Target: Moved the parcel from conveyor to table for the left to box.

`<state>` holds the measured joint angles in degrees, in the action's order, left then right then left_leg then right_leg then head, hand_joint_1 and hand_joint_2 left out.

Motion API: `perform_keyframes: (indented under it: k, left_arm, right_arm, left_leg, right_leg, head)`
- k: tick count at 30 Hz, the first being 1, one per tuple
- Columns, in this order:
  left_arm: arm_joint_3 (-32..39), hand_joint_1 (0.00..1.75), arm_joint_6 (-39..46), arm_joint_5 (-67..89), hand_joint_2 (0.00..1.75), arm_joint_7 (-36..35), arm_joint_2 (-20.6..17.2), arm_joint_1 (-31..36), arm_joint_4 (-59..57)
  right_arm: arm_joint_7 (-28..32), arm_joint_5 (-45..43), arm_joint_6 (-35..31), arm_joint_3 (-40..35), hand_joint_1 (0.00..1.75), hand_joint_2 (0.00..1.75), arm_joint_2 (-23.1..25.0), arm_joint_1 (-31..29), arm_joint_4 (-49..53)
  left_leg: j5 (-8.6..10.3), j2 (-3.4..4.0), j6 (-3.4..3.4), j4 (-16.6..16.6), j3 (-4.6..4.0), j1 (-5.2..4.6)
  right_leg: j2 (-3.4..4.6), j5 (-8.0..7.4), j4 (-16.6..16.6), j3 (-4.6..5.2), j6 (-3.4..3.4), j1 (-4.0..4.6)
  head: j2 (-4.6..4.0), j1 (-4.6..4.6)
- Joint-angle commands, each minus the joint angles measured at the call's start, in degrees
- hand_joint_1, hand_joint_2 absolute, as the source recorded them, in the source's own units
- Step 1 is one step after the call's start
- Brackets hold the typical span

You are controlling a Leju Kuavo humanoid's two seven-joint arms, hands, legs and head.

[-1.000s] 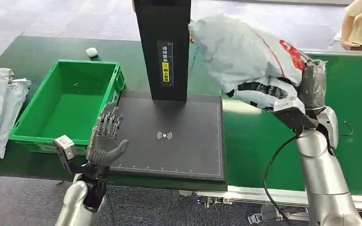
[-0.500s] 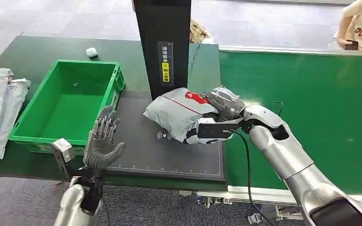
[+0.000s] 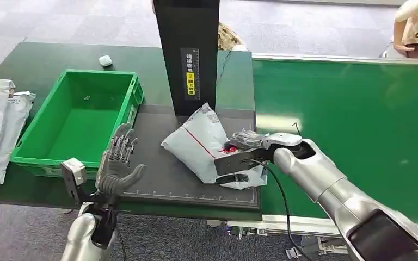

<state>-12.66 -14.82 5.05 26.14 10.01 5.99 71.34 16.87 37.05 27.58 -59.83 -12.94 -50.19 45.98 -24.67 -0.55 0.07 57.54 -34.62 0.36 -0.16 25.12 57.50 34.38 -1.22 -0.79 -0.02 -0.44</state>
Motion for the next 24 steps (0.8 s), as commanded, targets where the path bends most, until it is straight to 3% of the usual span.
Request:
perform_keyframes:
  k: [1, 2, 4, 8, 14, 16, 19, 24]
  left_arm:
    - [-0.18, 0.0, 0.24, -0.07, 1.75, -0.71, -0.86, 1.65, -1.36]
    - [-0.19, 0.0, 0.24, -0.25, 1.75, -0.73, -1.0, 1.3, -0.96]
    - [-0.38, 0.0, 0.07, -0.41, 1.75, -0.62, -1.22, 1.17, -1.27]
    - [-0.3, 0.0, -0.05, -0.74, 1.75, 0.3, -1.34, 0.52, -1.07]
    - [-0.11, 0.0, 0.48, -0.97, 1.75, 1.71, -1.15, 0.14, -0.91]
    - [-0.21, 0.0, 0.71, -1.08, 1.75, 1.89, -0.99, 0.13, -0.87]
    - [-0.06, 0.0, -0.43, -1.95, 1.75, 1.75, -0.66, -1.52, 1.69]
    - [-0.71, 0.0, -0.98, -1.28, 1.75, 1.28, -0.4, -1.68, 2.83]
  right_arm:
    - [-1.29, -2.66, -2.72, -7.77, 0.59, 1.75, 0.29, -0.68, -6.14]
    - [-1.59, -3.74, -4.16, -6.75, 0.0, 1.75, -0.53, -0.33, -4.6]
    - [-1.21, -4.53, -4.35, -6.24, 0.0, 1.75, -1.55, -0.05, -3.51]
    - [2.46, -7.61, -12.32, -0.34, 0.0, 1.75, -1.62, 2.61, -0.37]
    - [11.46, -17.53, -26.79, 19.46, 0.0, 1.75, 1.1, 9.22, 12.35]
    - [11.4, -18.23, -30.53, 24.5, 0.0, 1.75, 1.38, 11.67, 16.23]
    - [8.2, -18.89, -35.7, 32.92, 0.0, 1.75, 2.42, 16.96, 19.94]
    - [11.98, -23.93, -40.17, 44.23, 0.0, 1.75, 5.2, 23.93, 26.4]
  left_leg:
    - [-0.04, 0.05, -0.02, -0.15, 0.37, 0.03]
    - [-0.03, 0.07, -0.03, -0.19, 0.45, 0.03]
    - [-0.03, 0.07, -0.03, -0.09, 0.37, 0.02]
    - [0.04, 0.04, -0.05, -0.3, 0.62, 0.03]
    - [-0.1, 0.18, -0.06, -0.14, 0.49, 0.02]
    - [-0.18, 0.38, -0.08, -0.16, 0.58, 0.0]
    - [-0.11, 0.06, -0.07, -0.15, 0.46, 0.04]
    - [-0.12, -0.06, -0.04, -0.18, 0.49, 0.05]
  right_leg:
    - [0.02, 0.02, -0.19, -0.39, 0.06, 0.04]
    - [0.05, 0.0, -0.23, -0.45, 0.07, 0.04]
    - [0.05, 0.01, -0.12, -0.35, 0.06, 0.02]
    - [0.0, -0.05, -0.35, -0.62, 0.12, 0.04]
    - [0.15, 0.04, -0.15, -0.45, 0.1, 0.02]
    - [0.35, 0.07, -0.13, -0.46, 0.15, 0.01]
    - [0.04, 0.09, -0.17, -0.47, 0.13, 0.05]
    - [-0.09, 0.13, -0.24, -0.57, 0.1, 0.06]
  head:
    - [0.0, -0.02]
    - [0.0, -0.02]
    - [0.0, -0.02]
    - [0.0, -0.02]
    - [0.0, -0.02]
    - [0.0, -0.02]
    - [0.0, -0.07]
    - [0.0, 0.0]
